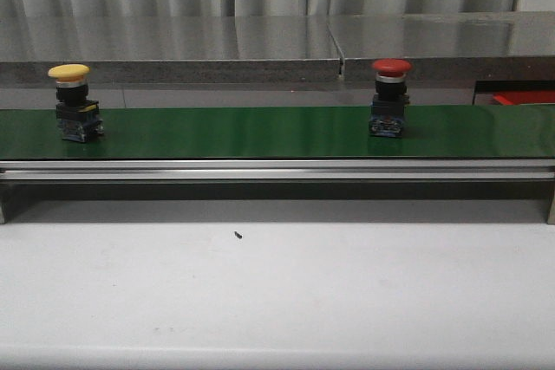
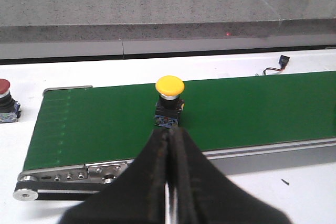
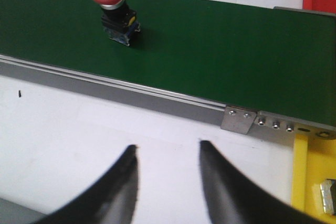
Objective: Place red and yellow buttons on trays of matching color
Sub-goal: 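Move the right gripper down onto the red button at the belt's far end, then lift the red button and lower it into the red tray, open right gripper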
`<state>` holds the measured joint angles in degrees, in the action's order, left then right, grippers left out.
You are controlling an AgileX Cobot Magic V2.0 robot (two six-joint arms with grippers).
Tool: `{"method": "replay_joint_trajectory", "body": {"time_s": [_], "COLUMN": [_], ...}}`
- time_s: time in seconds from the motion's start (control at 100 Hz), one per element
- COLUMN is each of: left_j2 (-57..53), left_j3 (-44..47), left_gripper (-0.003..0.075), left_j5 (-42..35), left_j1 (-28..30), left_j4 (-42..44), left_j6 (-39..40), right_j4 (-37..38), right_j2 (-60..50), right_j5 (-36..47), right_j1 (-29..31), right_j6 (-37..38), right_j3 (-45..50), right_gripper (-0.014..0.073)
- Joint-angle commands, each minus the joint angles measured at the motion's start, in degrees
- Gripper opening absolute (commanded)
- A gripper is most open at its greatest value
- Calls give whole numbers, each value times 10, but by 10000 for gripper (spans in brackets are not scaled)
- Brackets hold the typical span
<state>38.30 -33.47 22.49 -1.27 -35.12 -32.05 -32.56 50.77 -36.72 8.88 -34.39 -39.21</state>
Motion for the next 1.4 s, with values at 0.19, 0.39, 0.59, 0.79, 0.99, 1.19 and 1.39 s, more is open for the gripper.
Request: {"method": "replay_joint_trajectory", "body": {"time_s": [0.19,0.39,0.59,0.79,0.99,1.19,1.39], "left_j2": [-2,-2,-2,-2,-2,-2,-2], "left_j3": [-15,-15,-15,-15,-15,-15,-15], "left_gripper": [-19,-19,-19,-19,-19,-19,-19], "left_j5": [-39,-39,-39,-39,-39,-39,-39], "left_j1": [-5,-5,-5,-5,-5,-5,-5], "left_j4": [-14,-14,-14,-14,-14,-14,-14], "left_j6": [0,0,0,0,0,0,0], "right_j4": [-21,-12,9,11,23,52,53], "right_j2": [87,202,312,400,464,487,454], "right_j5": [3,-3,2,28,45,34,4], "right_j1": [0,-27,-71,-92,-92,-91,-63], "right_j6": [-38,-44,-44,-44,-38,-27,-19], "right_j3": [-70,-161,-243,-308,-359,-377,-411], "right_gripper": [634,634,634,634,527,91,91]}}
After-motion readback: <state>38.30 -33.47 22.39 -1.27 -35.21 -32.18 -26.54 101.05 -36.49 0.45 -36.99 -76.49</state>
